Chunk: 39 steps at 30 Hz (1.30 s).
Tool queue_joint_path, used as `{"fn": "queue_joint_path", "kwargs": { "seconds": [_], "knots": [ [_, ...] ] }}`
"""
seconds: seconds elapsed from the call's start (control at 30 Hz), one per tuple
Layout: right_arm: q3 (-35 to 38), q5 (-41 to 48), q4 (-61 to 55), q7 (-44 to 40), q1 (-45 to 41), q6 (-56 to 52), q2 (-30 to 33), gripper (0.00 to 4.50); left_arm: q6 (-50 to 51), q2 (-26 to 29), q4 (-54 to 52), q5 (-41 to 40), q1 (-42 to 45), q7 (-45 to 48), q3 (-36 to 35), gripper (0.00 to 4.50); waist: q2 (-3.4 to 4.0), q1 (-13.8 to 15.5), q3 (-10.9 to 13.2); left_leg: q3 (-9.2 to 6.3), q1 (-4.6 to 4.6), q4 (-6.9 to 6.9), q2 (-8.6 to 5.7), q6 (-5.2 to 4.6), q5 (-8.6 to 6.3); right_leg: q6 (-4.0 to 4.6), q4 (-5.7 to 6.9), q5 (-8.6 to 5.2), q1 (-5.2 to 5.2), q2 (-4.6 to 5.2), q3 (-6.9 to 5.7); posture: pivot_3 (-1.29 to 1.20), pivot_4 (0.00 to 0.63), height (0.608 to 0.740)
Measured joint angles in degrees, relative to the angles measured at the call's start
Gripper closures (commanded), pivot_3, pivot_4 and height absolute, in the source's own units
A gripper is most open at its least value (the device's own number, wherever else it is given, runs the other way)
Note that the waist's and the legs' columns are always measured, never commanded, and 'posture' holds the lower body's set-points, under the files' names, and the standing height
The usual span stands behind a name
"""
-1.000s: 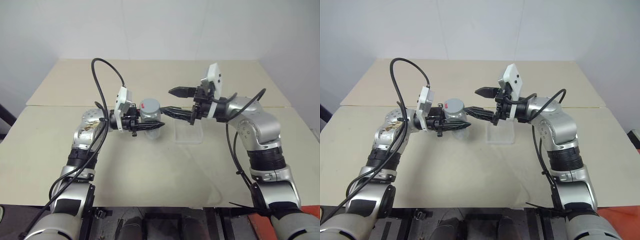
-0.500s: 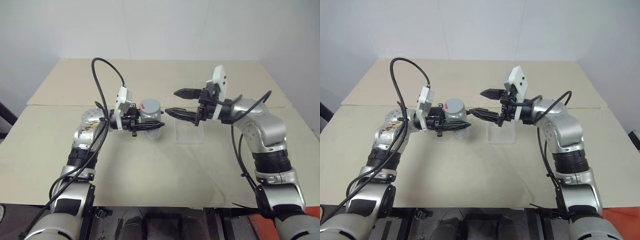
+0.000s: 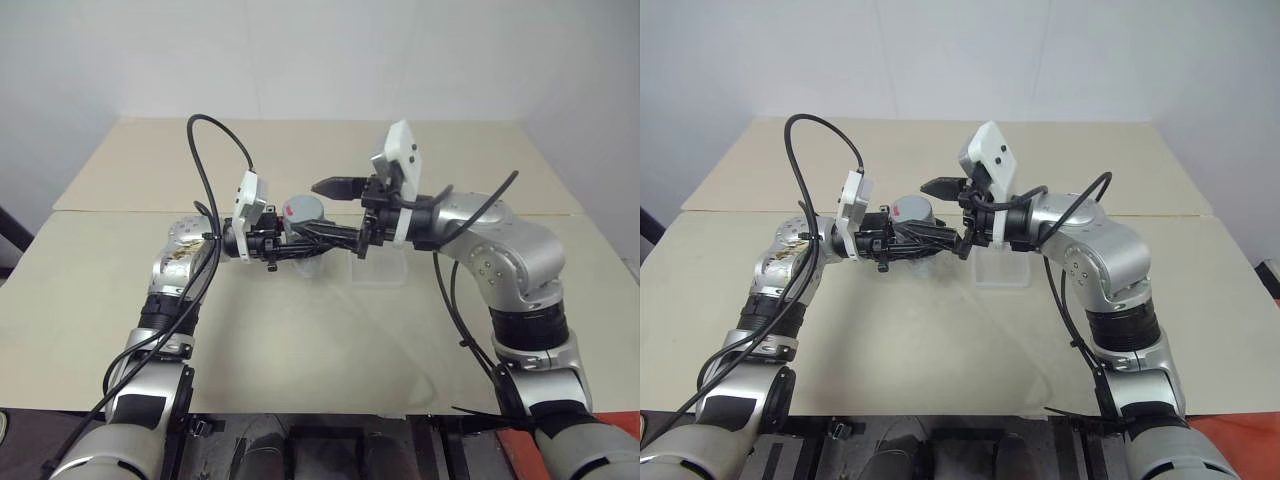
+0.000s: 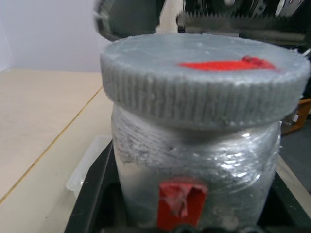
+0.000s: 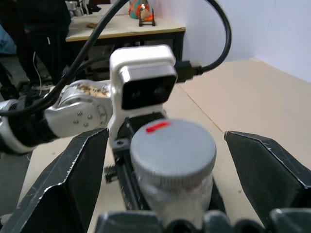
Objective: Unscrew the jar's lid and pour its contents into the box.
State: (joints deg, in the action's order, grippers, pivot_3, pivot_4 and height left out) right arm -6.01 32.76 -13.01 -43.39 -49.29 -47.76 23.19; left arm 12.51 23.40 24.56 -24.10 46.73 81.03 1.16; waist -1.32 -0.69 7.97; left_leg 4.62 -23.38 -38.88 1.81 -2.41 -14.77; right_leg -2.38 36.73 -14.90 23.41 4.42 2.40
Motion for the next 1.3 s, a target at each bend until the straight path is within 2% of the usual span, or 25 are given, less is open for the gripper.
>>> {"fn": "queue_joint_path", "kwargs": {
  "seconds": [0.6, 0.7, 0.8, 0.83, 1.1, 1.3],
  "knots": [
    [-2.1, -2.2, 4.5, 1.8, -1.6, -0.3, -2.7, 0.03, 0.0, 0.4, -0.2, 0.0, 0.0, -0.2, 0.0, 2.57, 0.0, -0.1, 0.0, 0.01, 0.0, 0.0, -0.02, 0.0, 0.0, 0.0, 0.0, 0.0, 0.0, -0.01, 0.01, 0.0, 0.15, 0.74],
    [-2.1, -2.3, 4.9, 1.6, -1.7, -0.3, -3.1, 0.62, 0.1, 0.7, -0.2, 0.0, 0.0, -0.4, 0.0, 2.57, 0.0, -0.2, 0.0, 0.01, 0.0, 0.01, -0.02, 0.0, 0.0, 0.0, 0.0, 0.0, 0.01, -0.02, 0.01, 0.0, 0.15, 0.74],
    [-2.2, -2.2, 5.0, 1.1, -1.7, -0.3, -3.6, 1.57, 0.2, 0.9, -0.2, 0.0, 0.0, -0.7, -0.1, 2.57, 0.0, -0.2, 0.0, 0.01, 0.0, 0.01, -0.01, 0.0, 0.0, 0.0, 0.0, 0.0, 0.01, -0.02, 0.0, 0.0, 0.15, 0.74],
    [-2.2, -2.2, 5.1, 1.0, -1.8, -0.3, -3.7, 1.71, 0.2, 1.0, -0.3, 0.0, 0.0, -0.8, -0.1, 2.57, 0.0, -0.2, 0.0, 0.01, 0.0, 0.0, -0.01, 0.0, 0.0, 0.0, 0.0, 0.0, 0.01, -0.01, 0.01, 0.0, 0.15, 0.74],
    [-2.0, -2.1, 5.3, 0.6, -2.4, 0.1, -3.7, 1.71, 0.2, 1.3, -1.2, -0.1, 0.0, -1.1, -0.2, 2.57, 0.0, -0.1, 0.0, 0.01, 0.0, 0.01, -0.01, 0.0, 0.0, 0.0, 0.0, 0.0, 0.01, -0.01, 0.01, 0.0, 0.15, 0.74],
    [-2.2, -2.1, 8.0, -2.9, -4.3, 1.3, -2.5, 1.71, 0.3, 1.2, -1.3, -0.8, 0.0, -1.1, -0.2, 2.57, 0.0, -0.2, 0.0, 0.02, 0.0, 0.0, -0.02, 0.0, 0.0, 0.0, 0.0, 0.0, 0.02, -0.01, 0.01, 0.0, 0.15, 0.74]
  ]
}}
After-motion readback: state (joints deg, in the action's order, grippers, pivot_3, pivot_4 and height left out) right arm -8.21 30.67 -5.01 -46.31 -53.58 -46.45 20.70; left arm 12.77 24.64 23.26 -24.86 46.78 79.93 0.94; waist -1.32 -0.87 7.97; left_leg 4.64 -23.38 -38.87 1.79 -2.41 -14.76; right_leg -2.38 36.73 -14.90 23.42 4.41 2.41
